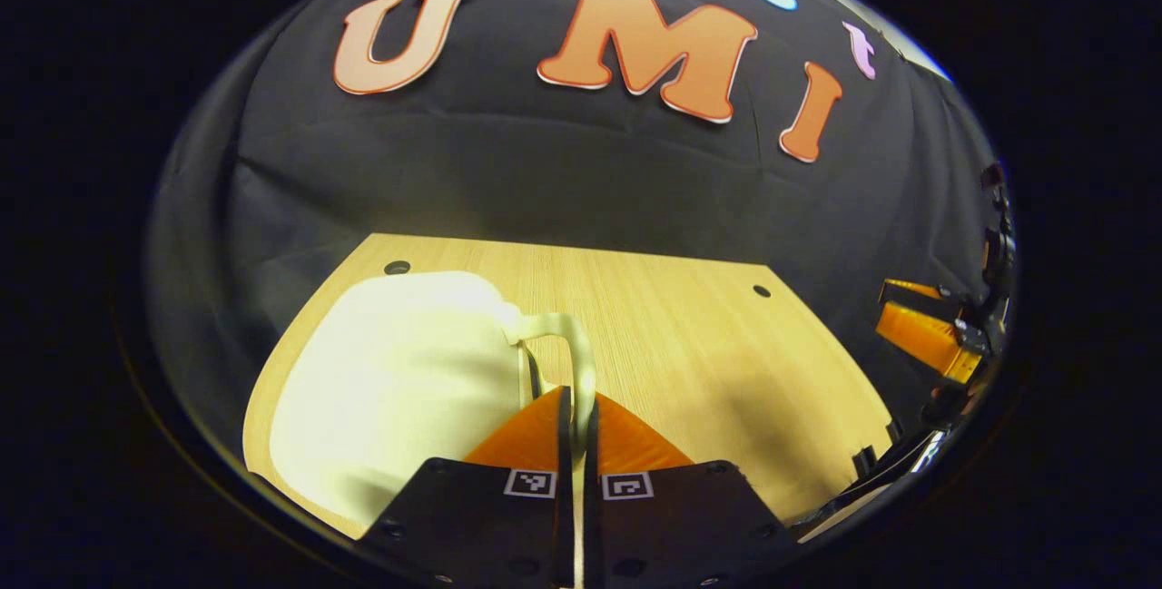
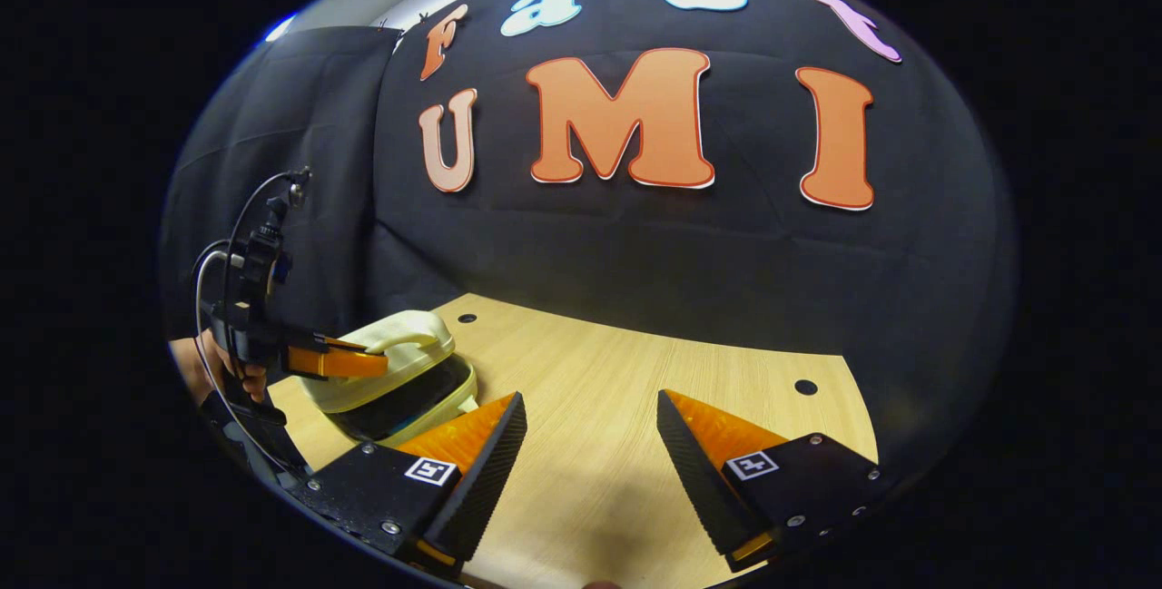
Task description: First open the suitcase, pack the skin care products into it, and then close the suitcase.
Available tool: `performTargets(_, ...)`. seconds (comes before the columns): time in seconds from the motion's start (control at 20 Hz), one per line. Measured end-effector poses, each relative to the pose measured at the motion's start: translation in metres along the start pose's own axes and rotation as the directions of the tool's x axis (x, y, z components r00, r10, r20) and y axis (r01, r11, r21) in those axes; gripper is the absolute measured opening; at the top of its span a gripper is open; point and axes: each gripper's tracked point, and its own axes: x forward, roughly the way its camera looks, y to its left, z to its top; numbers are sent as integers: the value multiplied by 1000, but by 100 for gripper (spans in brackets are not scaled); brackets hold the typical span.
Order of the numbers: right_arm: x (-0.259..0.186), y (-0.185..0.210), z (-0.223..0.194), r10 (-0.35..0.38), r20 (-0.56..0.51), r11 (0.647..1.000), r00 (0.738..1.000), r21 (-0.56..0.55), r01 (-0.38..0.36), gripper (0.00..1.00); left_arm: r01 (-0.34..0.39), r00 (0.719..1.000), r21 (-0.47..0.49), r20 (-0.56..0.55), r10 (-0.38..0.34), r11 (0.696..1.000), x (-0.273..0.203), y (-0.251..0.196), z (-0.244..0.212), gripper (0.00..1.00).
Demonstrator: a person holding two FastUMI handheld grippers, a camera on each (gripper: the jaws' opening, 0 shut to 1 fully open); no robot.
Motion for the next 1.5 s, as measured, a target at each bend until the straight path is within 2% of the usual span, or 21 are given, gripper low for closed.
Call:
performTargets(0.2,-2,3,-6,12,-6,1000,1000,-23,-12,92,-57,998,89,-18,59,994,15,-12,-20,4)
performTargets(0.25,-1,4,-6,20,-5,999,1000,-31,-20,92,-49,998,83,-34,52,995,19,-19,-24,5)
performTargets(0.35,0,7,-6,30,-1,999,1000,-44,-30,92,-47,997,63,-66,52,997,24,-26,-40,20)
performTargets(0.4,0,8,-5,28,4,998,1000,-49,-28,93,-33,998,46,-50,35,998,23,-35,-38,19)
performTargets(0.45,0,8,-3,28,10,998,1000,-51,-27,93,-22,1000,36,-20,22,999,20,-45,-32,36)
performTargets(0.5,-1,8,-1,26,17,998,1000,-49,-25,93,-18,1000,39,3,18,999,17,-50,-26,36)
performTargets(0.55,-1,5,1,20,25,999,999,-46,-19,93,-25,999,44,31,24,999,11,-57,-18,47)
performTargets(0.6,-2,4,5,15,36,999,999,-43,-13,93,-28,998,47,65,25,999,8,-62,-8,52)
performTargets(0.65,-3,1,9,-1,51,999,999,-38,3,93,-24,995,45,96,19,999,1,-70,2,69)
performTargets(0.75,-6,-5,23,-34,94,999,995,-17,35,93,-22,985,46,174,13,999,-14,-88,29,93)
performTargets(0.95,-13,-12,53,-86,201,996,976,11,85,93,-83,940,76,336,53,994,-44,-108,83,95)
performTargets(1.15,-19,-20,70,-151,276,988,949,59,140,93,-132,888,62,450,90,989,-57,-120,108,97)
performTargets(1.25,-21,-25,75,-184,293,983,938,46,178,93,-157,876,54,468,114,986,-64,-125,111,99)
performTargets(1.35,-22,-42,68,-260,278,964,925,14,267,92,-171,868,62,481,121,983,-66,-127,113,99)
performTargets(1.5,-27,-46,59,-275,260,958,926,-1,285,93,-176,868,46,478,133,983,-65,-126,110,99)
